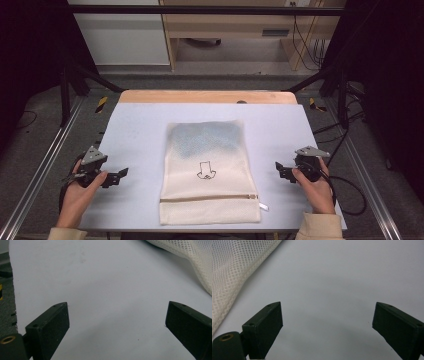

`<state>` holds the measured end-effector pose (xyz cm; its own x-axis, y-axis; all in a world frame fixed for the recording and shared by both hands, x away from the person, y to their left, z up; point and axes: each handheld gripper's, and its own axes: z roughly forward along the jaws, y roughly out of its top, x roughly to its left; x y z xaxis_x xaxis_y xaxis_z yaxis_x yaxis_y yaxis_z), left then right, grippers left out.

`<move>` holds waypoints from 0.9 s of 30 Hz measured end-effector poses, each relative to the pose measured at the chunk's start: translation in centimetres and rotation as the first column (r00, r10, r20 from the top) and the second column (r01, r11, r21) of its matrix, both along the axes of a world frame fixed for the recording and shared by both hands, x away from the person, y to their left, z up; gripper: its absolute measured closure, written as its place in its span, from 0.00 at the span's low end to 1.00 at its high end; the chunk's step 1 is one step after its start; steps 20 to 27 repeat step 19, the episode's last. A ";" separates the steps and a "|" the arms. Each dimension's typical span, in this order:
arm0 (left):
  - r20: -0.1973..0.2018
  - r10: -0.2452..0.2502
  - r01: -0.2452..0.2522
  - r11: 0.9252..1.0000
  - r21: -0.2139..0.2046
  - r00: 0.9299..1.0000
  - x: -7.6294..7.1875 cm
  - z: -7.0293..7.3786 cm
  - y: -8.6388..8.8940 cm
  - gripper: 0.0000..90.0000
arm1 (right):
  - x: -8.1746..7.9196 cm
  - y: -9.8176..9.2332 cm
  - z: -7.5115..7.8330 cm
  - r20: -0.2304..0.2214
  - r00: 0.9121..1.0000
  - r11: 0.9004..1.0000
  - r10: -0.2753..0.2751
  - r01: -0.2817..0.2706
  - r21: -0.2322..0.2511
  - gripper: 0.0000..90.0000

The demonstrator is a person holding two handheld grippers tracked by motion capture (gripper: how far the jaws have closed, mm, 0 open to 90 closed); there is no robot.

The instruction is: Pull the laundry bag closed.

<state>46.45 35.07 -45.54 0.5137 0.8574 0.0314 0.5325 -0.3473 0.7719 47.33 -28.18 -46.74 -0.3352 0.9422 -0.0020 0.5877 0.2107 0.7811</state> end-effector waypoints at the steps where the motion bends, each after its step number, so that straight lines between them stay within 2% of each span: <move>1: 0.003 -0.005 0.005 1.000 0.014 1.000 0.0 0.0 0.1 0.06 | 0.0 0.0 -0.2 0.004 1.000 1.000 0.001 0.000 -0.006 0.11; 6: 0.035 0.014 -0.015 1.000 0.004 0.999 -0.1 -0.1 0.7 0.05 | -0.5 0.7 -1.0 0.011 1.000 1.000 0.003 -0.003 -0.031 0.11; 10: 0.062 0.020 -0.018 0.999 -0.036 0.998 -0.1 0.0 0.9 0.05 | -1.3 1.0 -1.1 0.052 0.998 0.999 0.030 -0.028 -0.033 0.11; 11: 0.068 0.019 -0.016 0.999 -0.040 0.998 0.0 -0.1 0.9 0.05 | -1.5 1.0 -1.1 0.069 0.997 0.999 0.031 -0.029 -0.026 0.11; 13: 0.083 0.036 -0.029 0.996 -0.083 0.996 0.1 -0.1 0.8 0.05 | -1.9 0.9 -1.1 0.106 0.993 0.999 0.045 -0.044 -0.006 0.11; 15: 0.108 0.050 -0.038 0.994 -0.106 0.993 0.1 -0.1 0.8 0.05 | -2.3 0.8 -1.1 0.157 0.987 0.999 0.046 -0.047 -0.001 0.11; 16: 0.117 0.058 -0.042 0.991 -0.129 0.991 0.1 0.0 0.6 0.05 | -2.4 0.8 -1.1 0.172 0.984 0.999 0.049 -0.051 0.007 0.11; 18: 0.129 0.066 -0.047 0.988 -0.149 0.989 0.1 0.0 0.5 0.05 | -2.3 0.5 -1.2 0.199 0.979 0.999 0.039 -0.044 0.021 0.11; 19: 0.139 0.064 -0.045 0.989 -0.139 0.988 0.2 0.1 0.3 0.05 | -2.2 0.4 -1.3 0.201 0.979 0.999 0.030 -0.038 0.034 0.11; 27: 0.139 0.064 -0.045 0.989 -0.139 0.988 0.2 0.1 0.3 0.05 | -2.2 0.4 -1.3 0.201 0.979 0.999 0.030 -0.038 0.034 0.11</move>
